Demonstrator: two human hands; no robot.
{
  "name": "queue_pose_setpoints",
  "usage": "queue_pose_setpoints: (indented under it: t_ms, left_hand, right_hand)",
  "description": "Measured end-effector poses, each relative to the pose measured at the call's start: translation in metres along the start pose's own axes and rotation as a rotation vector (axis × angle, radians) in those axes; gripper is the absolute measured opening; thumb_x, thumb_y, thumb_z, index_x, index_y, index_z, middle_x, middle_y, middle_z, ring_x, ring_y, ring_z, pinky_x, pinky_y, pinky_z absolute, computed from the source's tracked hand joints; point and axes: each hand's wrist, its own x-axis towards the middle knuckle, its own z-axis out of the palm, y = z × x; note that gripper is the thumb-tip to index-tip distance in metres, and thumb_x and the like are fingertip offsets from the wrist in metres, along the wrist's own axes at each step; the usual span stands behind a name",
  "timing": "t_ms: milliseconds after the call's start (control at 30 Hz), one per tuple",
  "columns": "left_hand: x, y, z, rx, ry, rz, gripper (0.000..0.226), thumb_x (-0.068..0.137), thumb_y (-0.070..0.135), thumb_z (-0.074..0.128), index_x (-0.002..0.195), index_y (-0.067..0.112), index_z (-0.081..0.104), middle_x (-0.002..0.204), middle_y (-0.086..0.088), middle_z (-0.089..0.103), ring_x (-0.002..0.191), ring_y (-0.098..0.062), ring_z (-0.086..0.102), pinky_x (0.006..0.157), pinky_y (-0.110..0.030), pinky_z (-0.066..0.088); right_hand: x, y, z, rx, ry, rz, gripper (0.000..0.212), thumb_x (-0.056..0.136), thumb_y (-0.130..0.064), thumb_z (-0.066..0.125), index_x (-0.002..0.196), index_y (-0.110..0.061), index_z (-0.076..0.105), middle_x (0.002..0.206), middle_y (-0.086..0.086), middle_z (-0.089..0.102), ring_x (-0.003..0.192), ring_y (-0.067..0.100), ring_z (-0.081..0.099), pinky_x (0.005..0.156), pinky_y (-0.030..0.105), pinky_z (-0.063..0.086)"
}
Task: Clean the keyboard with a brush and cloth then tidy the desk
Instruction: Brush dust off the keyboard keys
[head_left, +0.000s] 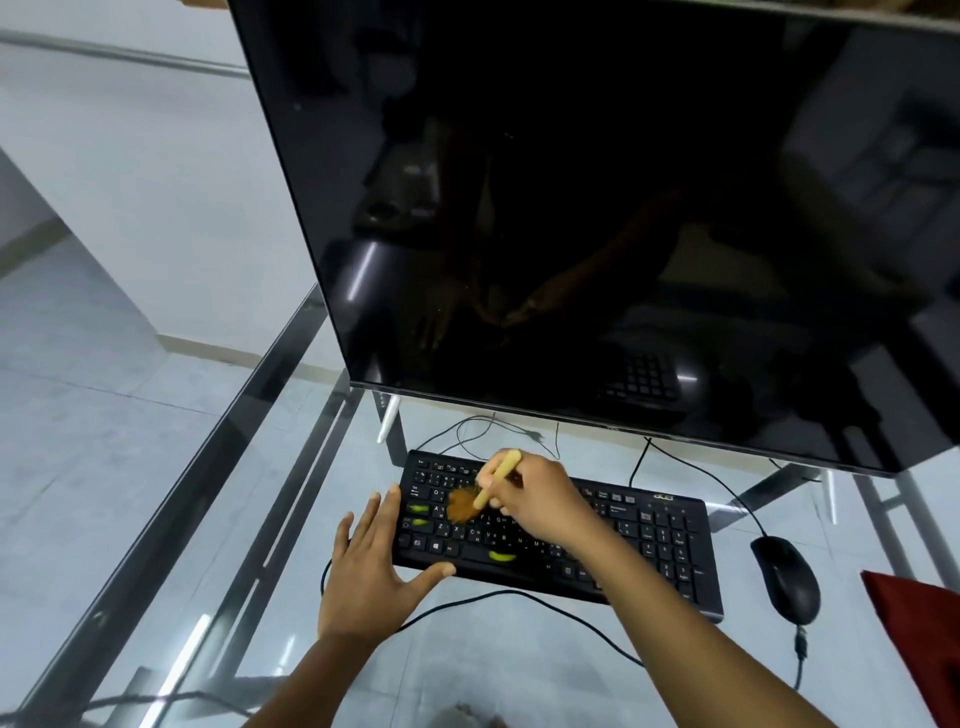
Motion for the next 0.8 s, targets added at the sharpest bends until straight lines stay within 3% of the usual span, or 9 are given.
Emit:
queue_pose_setpoints:
  t_ms: [67, 133, 233, 367, 433, 500, 633, 700, 800]
  left_hand:
    - [-0.001, 0.001, 0.0, -0.004, -0.002, 0.004, 0.109, 0.07, 0.087, 0.046, 0.152, 0.021, 0.02, 0.153, 0.002, 0.033, 0.138, 0.007, -0.004, 0.12, -0.036, 0.005]
    - [-0.001, 0.0, 0.001, -0.013, -0.004, 0.0, 0.109, 0.07, 0.087, 0.048, 0.152, 0.021, 0.019, 0.154, 0.003, 0.031, 0.14, 0.005, -0.002, 0.12, -0.034, 0.002]
    - [0.0, -0.003, 0.002, 0.001, -0.015, 0.006, 0.108, 0.071, 0.087, 0.047, 0.152, 0.021, 0.019, 0.154, 0.001, 0.033, 0.144, -0.004, 0.008, 0.12, -0.035, 0.003]
    - [-0.001, -0.002, 0.002, -0.007, 0.004, 0.019, 0.108, 0.072, 0.086, 0.048, 0.152, 0.019, 0.021, 0.153, 0.002, 0.032, 0.142, -0.002, 0.007, 0.119, -0.033, 0.001]
    - [0.0, -0.002, 0.002, -0.006, 0.009, 0.019, 0.108, 0.072, 0.085, 0.049, 0.152, 0.018, 0.023, 0.153, 0.001, 0.033, 0.142, -0.003, 0.008, 0.119, -0.034, 0.002]
    - [0.0, -0.004, 0.003, 0.009, 0.0, 0.019, 0.108, 0.072, 0.085, 0.048, 0.152, 0.017, 0.022, 0.153, 0.0, 0.035, 0.144, -0.006, 0.011, 0.12, -0.036, 0.005]
    - [0.0, -0.003, 0.004, -0.003, -0.006, 0.016, 0.108, 0.072, 0.085, 0.05, 0.152, 0.018, 0.02, 0.153, 0.001, 0.034, 0.145, -0.009, 0.015, 0.12, -0.038, 0.006]
    - [0.001, -0.004, 0.004, 0.004, -0.016, 0.014, 0.109, 0.072, 0.086, 0.048, 0.152, 0.019, 0.018, 0.154, 0.001, 0.033, 0.146, -0.01, 0.014, 0.12, -0.038, 0.005]
    - [0.001, -0.006, 0.004, 0.014, -0.037, 0.008, 0.111, 0.072, 0.087, 0.045, 0.153, 0.018, 0.015, 0.155, 0.002, 0.029, 0.146, -0.011, 0.014, 0.121, -0.039, 0.004]
  right_hand:
    - [0.01, -0.006, 0.0, -0.11, 0.198, -0.06, 0.011, 0.095, -0.028, 0.056, 0.092, -0.024, 0.066, 0.086, -0.01, 0.065, 0.06, -0.001, 0.051, 0.055, 0.014, 0.039]
    - [0.018, -0.017, 0.001, 0.001, 0.289, -0.107, 0.011, 0.094, -0.027, 0.058, 0.092, -0.022, 0.067, 0.079, -0.015, 0.063, 0.058, -0.005, 0.053, 0.053, 0.008, 0.035]
    - [0.024, -0.038, 0.018, 0.086, 0.024, -0.096, 0.011, 0.094, -0.026, 0.058, 0.092, -0.02, 0.067, 0.075, -0.014, 0.069, 0.065, -0.003, 0.062, 0.058, 0.01, 0.043]
    - [0.035, -0.043, 0.032, -0.084, 0.247, -0.131, 0.012, 0.094, -0.026, 0.055, 0.086, -0.025, 0.064, 0.089, -0.008, 0.066, 0.077, 0.012, 0.061, 0.059, 0.022, 0.041]
    - [0.035, -0.044, 0.033, 0.091, 0.13, -0.118, 0.01, 0.094, -0.028, 0.056, 0.086, -0.028, 0.062, 0.082, -0.01, 0.068, 0.076, 0.01, 0.065, 0.059, 0.019, 0.044]
    - [0.031, -0.045, 0.034, 0.015, -0.02, -0.101, 0.012, 0.094, -0.028, 0.056, 0.083, -0.029, 0.061, 0.077, -0.01, 0.069, 0.071, 0.009, 0.065, 0.06, 0.021, 0.046]
    - [0.034, -0.032, 0.033, -0.088, 0.262, -0.13, 0.017, 0.094, -0.03, 0.054, 0.08, -0.026, 0.062, 0.09, -0.011, 0.065, 0.078, 0.011, 0.061, 0.066, 0.025, 0.047]
    - [0.032, -0.031, 0.032, 0.115, 0.164, -0.106, 0.012, 0.094, -0.031, 0.056, 0.083, -0.029, 0.062, 0.081, -0.013, 0.067, 0.077, 0.01, 0.066, 0.067, 0.023, 0.05]
    - [0.027, -0.031, 0.035, 0.049, 0.043, -0.068, 0.011, 0.095, -0.028, 0.056, 0.087, -0.026, 0.063, 0.075, -0.014, 0.064, 0.071, 0.006, 0.063, 0.059, 0.017, 0.047]
